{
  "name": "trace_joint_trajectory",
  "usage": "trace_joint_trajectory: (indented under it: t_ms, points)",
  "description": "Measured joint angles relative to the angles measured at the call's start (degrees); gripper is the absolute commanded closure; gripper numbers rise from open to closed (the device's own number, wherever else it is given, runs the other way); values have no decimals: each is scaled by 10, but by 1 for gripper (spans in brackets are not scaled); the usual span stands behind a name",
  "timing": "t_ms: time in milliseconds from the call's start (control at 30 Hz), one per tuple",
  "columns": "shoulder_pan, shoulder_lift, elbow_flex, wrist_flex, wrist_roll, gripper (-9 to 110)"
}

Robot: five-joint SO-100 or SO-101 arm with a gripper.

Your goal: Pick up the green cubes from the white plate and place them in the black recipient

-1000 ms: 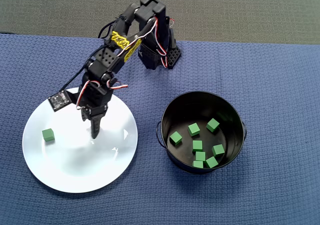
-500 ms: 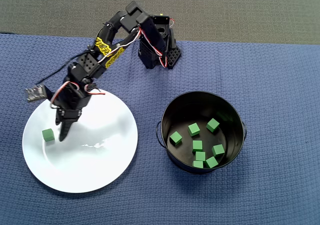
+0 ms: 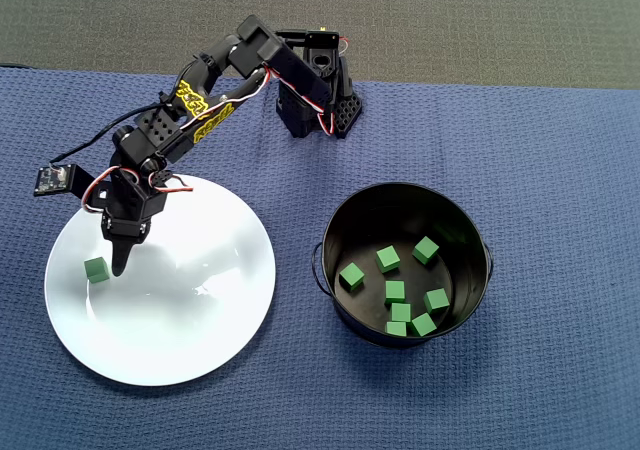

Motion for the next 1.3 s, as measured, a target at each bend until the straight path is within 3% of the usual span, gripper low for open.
trace_joint_trajectory:
  t_ms: [333,1300]
  points:
    - [2,-60,-100,24,10,82]
    - [13,-93,-108,-56,-74,85]
